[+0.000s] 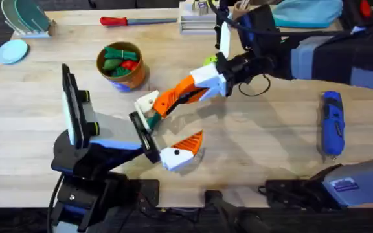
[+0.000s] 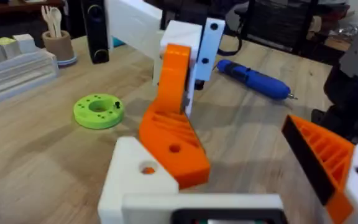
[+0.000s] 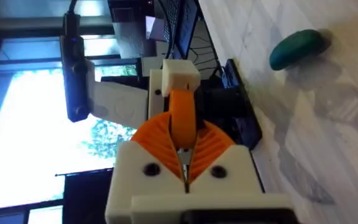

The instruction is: Pick up the gripper from the table and insert it into the empty holder that is missing its gripper. Then pick up a screw, insert it into the mounting hole, and use the screwdriver to tighten it. Finally, clean up the table by picking up the vegetable and placing it into the bucket.

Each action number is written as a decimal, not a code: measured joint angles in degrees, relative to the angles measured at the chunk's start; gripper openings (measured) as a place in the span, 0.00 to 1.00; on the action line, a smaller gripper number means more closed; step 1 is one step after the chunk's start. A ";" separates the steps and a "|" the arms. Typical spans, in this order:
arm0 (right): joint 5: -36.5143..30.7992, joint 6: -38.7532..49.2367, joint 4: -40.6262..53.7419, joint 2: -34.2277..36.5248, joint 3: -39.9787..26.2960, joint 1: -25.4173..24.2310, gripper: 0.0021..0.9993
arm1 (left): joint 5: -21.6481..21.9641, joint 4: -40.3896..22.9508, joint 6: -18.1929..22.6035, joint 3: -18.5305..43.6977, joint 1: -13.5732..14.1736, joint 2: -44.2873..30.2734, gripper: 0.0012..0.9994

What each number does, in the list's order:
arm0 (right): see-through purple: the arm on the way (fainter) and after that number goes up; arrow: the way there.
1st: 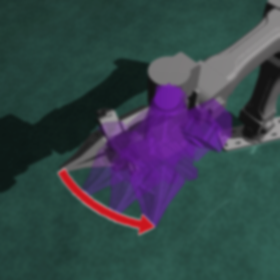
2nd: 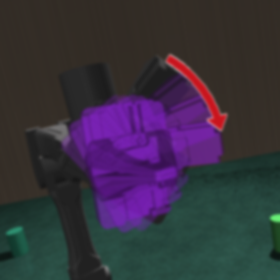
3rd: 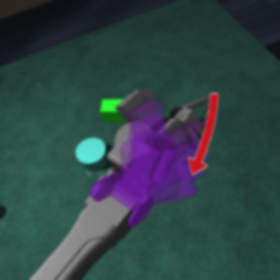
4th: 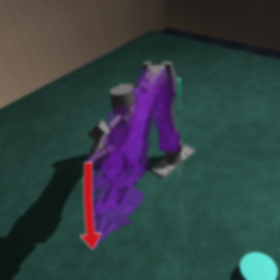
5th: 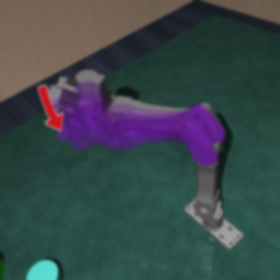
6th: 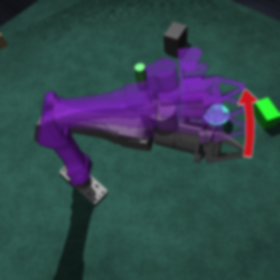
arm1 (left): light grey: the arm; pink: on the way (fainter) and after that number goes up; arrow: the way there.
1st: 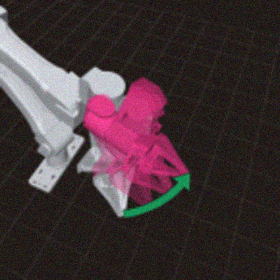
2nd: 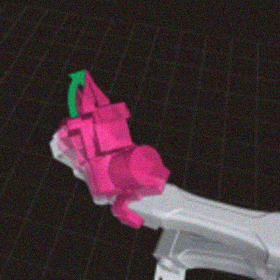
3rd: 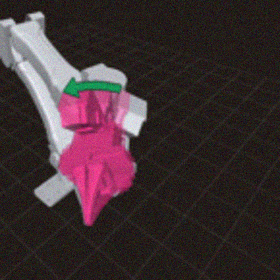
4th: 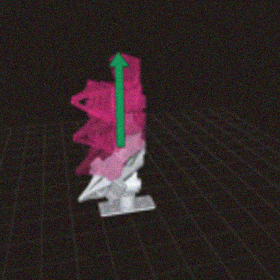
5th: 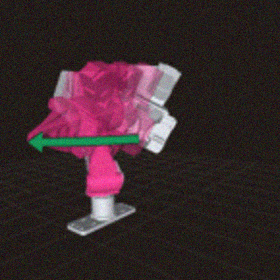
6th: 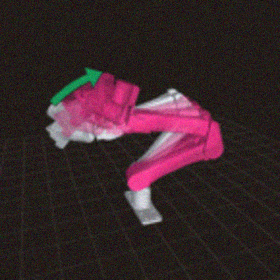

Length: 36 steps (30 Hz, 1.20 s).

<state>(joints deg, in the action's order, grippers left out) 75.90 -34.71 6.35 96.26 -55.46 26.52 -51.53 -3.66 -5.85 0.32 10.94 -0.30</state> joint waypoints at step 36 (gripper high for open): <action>-25.96 -26.26 -22.60 0.66 -0.20 11.18 0.01 | 13.95 0.61 -2.40 -0.04 -1.61 -0.02 0.99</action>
<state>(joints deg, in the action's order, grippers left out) 49.94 -60.96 -16.25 96.92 -55.66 37.70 -37.58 -3.05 -8.25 0.27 9.33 -0.32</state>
